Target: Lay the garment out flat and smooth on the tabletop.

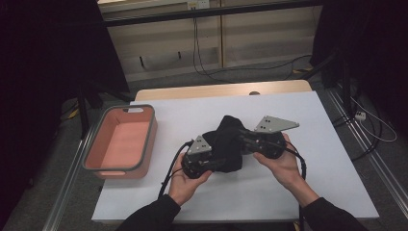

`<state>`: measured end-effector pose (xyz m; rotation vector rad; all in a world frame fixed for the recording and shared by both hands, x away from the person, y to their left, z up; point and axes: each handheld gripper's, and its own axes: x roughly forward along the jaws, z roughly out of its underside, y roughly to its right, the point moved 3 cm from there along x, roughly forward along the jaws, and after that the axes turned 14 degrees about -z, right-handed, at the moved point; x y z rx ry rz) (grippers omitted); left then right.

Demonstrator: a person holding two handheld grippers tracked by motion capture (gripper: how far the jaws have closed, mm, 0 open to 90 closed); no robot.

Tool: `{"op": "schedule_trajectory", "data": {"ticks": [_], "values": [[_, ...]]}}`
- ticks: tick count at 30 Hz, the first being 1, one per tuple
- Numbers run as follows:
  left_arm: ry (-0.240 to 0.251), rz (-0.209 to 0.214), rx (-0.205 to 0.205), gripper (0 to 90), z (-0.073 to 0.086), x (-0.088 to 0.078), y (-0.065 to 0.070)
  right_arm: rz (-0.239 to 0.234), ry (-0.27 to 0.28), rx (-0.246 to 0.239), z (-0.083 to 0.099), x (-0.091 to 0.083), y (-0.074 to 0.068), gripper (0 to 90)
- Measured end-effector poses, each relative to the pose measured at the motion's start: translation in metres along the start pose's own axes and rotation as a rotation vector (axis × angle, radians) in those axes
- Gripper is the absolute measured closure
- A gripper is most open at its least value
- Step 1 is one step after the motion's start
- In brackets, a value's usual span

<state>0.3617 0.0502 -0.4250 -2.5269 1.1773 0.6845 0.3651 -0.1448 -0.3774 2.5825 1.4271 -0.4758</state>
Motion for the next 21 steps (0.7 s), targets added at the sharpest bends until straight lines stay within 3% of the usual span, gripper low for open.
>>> {"op": "schedule_trajectory", "data": {"ticks": [4, 10, 12, 17, 21], "values": [[-0.006, 0.032, -0.012, 80.5, 0.013, -0.017, 0.0, -0.043, -0.01, -0.016, -0.005, 0.016, -0.009, 82.6], [-0.073, -0.034, -0.007, 79.6, 0.039, -0.013, -0.018, -0.075, -0.096, -0.008, 0.013, 0.051, -0.011, 81.0], [-0.099, -0.072, 0.009, 79.7, 0.043, -0.008, -0.024, -0.079, -0.122, 0.008, 0.02, 0.056, -0.009, 72.0], [-0.157, -0.103, -0.011, 79.4, 0.053, 0.0, -0.035, -0.07, -0.138, 0.048, 0.03, 0.049, -0.001, 51.6], [-0.178, -0.108, -0.031, 75.4, 0.057, -0.002, -0.038, -0.04, -0.128, 0.052, 0.037, 0.028, 0.004, 45.4]]}}
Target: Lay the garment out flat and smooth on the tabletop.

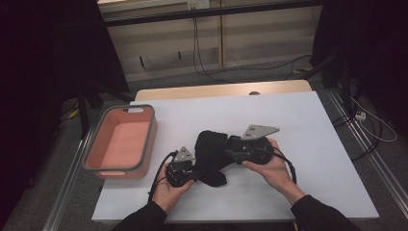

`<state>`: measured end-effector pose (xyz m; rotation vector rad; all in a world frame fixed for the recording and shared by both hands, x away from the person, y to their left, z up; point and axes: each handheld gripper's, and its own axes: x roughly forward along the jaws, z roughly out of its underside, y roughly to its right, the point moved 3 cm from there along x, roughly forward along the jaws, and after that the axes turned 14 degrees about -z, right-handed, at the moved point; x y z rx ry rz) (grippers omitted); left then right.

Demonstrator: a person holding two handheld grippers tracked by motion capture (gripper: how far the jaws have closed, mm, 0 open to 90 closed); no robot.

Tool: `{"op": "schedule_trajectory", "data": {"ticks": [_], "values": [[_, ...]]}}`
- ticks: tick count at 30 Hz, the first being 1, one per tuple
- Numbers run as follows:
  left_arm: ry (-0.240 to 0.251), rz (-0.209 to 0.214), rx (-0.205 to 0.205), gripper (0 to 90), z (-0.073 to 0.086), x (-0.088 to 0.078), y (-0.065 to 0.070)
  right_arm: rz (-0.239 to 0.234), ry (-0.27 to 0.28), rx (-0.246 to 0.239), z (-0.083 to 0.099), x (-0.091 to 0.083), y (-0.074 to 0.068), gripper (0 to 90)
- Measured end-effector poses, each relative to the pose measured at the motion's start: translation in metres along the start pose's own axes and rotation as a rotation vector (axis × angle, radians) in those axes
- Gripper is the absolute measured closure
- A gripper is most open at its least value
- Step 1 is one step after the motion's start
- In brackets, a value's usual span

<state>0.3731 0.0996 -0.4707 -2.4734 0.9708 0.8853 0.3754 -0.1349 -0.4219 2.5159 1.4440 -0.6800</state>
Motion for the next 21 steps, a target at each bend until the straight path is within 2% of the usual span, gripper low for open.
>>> {"op": "schedule_trajectory", "data": {"ticks": [3, 6, 8, 9, 13, 15, 18, 19, 21], "values": [[-0.005, 0.004, -0.004, 69.7, 0.003, -0.003, -0.001, 0.035, 0.003, 0.024, 0.013, -0.018, 0.008, 42.8], [-0.001, 0.005, 0.003, 65.2, 0.004, -0.007, 0.001, 0.066, -0.024, 0.053, 0.032, -0.027, 0.017, 39.4], [0.013, 0.016, -0.001, 62.3, 0.003, -0.011, 0.003, 0.074, -0.048, 0.071, 0.044, -0.026, 0.022, 38.3], [0.021, 0.011, 0.01, 61.3, 0.002, -0.014, 0.004, 0.075, -0.062, 0.078, 0.047, -0.024, 0.023, 37.1], [0.069, 0.011, 0.023, 58.7, -0.002, -0.025, 0.008, 0.057, -0.082, 0.061, 0.048, -0.012, 0.021, 38.5], [0.093, 0.013, 0.024, 57.9, -0.004, -0.031, 0.009, 0.049, -0.102, 0.049, 0.049, -0.005, 0.019, 44.0], [0.124, 0.009, 0.021, 57.7, -0.007, -0.039, 0.008, 0.049, -0.119, 0.037, 0.051, -0.001, 0.019, 66.8], [0.13, 0.01, 0.017, 57.6, -0.008, -0.041, 0.007, 0.059, -0.108, 0.035, 0.05, -0.002, 0.019, 73.6], [0.146, 0.007, 0.016, 57.6, -0.01, -0.045, 0.005, 0.081, -0.083, 0.027, 0.046, -0.008, 0.019, 81.0]]}}
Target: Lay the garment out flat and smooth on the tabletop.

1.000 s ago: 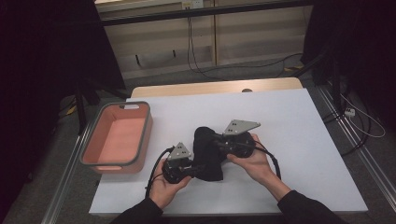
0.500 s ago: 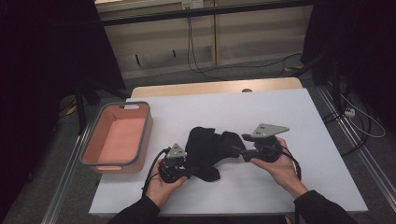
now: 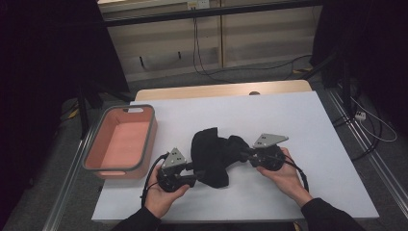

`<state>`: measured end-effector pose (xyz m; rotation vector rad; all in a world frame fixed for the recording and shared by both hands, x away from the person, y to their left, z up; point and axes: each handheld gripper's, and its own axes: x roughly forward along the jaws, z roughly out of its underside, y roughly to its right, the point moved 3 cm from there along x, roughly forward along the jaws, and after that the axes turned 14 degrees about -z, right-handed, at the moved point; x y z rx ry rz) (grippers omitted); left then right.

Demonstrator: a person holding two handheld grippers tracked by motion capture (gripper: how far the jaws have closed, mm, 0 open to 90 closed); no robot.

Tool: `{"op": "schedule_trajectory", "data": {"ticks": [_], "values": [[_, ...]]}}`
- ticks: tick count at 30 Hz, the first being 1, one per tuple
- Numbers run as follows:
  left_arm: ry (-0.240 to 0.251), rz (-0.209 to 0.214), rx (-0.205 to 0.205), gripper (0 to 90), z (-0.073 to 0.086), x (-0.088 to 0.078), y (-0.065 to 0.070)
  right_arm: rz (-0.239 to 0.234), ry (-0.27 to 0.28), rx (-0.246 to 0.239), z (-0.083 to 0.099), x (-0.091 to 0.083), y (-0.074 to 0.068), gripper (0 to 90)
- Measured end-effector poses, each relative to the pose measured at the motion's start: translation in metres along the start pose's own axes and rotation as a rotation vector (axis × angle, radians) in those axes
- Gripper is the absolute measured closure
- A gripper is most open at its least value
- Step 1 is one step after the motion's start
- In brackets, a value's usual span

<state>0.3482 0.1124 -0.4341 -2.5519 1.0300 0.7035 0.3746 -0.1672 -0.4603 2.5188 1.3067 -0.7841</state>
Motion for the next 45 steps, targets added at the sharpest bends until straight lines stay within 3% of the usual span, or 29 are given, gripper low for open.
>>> {"op": "schedule_trajectory", "data": {"ticks": [7, 13, 15, 19, 23, 26, 28, 30, 34, 37, 41, 45], "values": [[0.048, 0.007, 0.0, 56.1, -0.015, -0.004, 0.001, 0.053, 0.087, 0.007, -0.015, -0.025, 0.01, 84.3], [0.051, -0.004, 0.012, 50.5, -0.027, 0.007, 0.005, 0.079, 0.153, -0.006, -0.035, -0.042, 0.012, 84.6], [0.064, -0.011, 0.032, 50.0, -0.034, 0.011, 0.005, 0.094, 0.185, -0.008, -0.043, -0.049, 0.014, 84.6], [0.088, -0.009, 0.013, 47.3, -0.05, 0.018, 0.007, 0.109, 0.234, -0.013, -0.057, -0.061, 0.014, 84.7], [0.093, -0.008, 0.057, 46.6, -0.061, 0.029, 0.017, 0.113, 0.253, -0.013, -0.063, -0.062, 0.015, 84.7], [0.051, -0.009, 0.054, 42.1, -0.061, 0.044, 0.018, 0.111, 0.258, -0.012, -0.066, -0.059, 0.016, 84.7], [0.019, -0.039, 0.083, 41.1, -0.056, 0.055, 0.016, 0.114, 0.262, -0.012, -0.067, -0.059, 0.017, 84.6], [-0.037, -0.053, 0.101, 38.9, -0.049, 0.066, 0.011, 0.119, 0.263, -0.009, -0.067, -0.059, 0.019, 84.4], [-0.122, -0.089, 0.095, 38.8, -0.03, 0.077, -0.001, 0.143, 0.252, 0.006, -0.064, -0.059, 0.028, 84.4], [-0.149, -0.077, 0.088, 47.7, -0.02, 0.074, -0.011, 0.152, 0.245, 0.022, -0.061, -0.06, 0.034, 84.4], [-0.159, -0.059, 0.096, 72.5, -0.013, 0.063, -0.014, 0.169, 0.241, 0.04, -0.056, -0.061, 0.041, 84.4], [-0.147, -0.04, 0.08, 77.5, -0.007, 0.047, -0.018, 0.183, 0.238, 0.055, -0.051, -0.063, 0.047, 84.4]]}}
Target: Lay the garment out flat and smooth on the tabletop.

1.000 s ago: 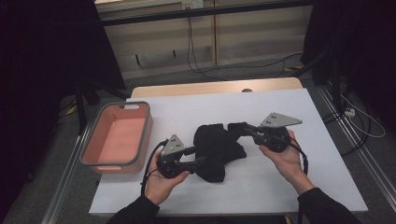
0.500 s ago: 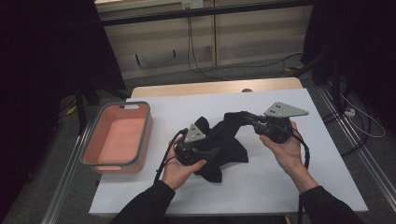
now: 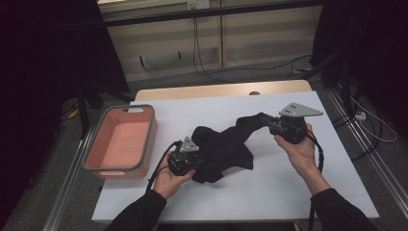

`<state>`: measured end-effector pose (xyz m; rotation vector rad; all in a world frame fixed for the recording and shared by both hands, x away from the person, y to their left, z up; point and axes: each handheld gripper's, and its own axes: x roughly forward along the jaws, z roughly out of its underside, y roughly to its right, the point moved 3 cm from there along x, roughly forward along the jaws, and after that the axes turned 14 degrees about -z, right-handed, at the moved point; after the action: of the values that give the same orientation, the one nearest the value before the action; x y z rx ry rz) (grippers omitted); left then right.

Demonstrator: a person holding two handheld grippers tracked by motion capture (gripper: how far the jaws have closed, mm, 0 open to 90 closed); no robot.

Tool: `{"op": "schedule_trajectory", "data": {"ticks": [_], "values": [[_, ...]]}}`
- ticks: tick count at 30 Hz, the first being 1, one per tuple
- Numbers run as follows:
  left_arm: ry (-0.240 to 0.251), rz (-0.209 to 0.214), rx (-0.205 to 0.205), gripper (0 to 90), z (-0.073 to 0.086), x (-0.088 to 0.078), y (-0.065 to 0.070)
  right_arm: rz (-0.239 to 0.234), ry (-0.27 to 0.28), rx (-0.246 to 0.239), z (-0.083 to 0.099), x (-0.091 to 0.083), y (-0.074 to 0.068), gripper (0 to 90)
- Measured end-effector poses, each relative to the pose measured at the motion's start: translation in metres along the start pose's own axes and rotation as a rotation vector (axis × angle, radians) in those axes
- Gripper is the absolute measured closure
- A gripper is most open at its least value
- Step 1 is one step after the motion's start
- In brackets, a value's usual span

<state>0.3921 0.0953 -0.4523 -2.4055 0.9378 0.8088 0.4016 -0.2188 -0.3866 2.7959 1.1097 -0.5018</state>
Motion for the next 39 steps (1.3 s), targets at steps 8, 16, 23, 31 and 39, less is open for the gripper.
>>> {"op": "schedule_trajectory", "data": {"ticks": [8, 16, 23, 31, 39], "values": [[0.123, 0.052, -0.083, 77.7, 0.0, -0.043, -0.004, 0.054, 0.046, 0.029, -0.003, -0.02, 0.017, 84.3], [0.1, -0.019, -0.099, 76.7, 0.004, -0.034, -0.017, 0.044, -0.024, 0.037, 0.016, -0.007, 0.021, 79.9], [0.045, -0.025, -0.149, 60.4, 0.015, -0.023, -0.027, 0.018, -0.097, 0.039, 0.031, 0.011, 0.015, 58.0], [0.08, -0.028, -0.108, 45.1, 0.012, -0.034, -0.015, -0.008, -0.099, -0.008, 0.031, -0.001, -0.013, 40.5], [0.074, -0.057, -0.113, 41.8, 0.022, -0.046, -0.017, -0.037, -0.092, -0.03, 0.035, -0.005, -0.034, 39.1]]}}
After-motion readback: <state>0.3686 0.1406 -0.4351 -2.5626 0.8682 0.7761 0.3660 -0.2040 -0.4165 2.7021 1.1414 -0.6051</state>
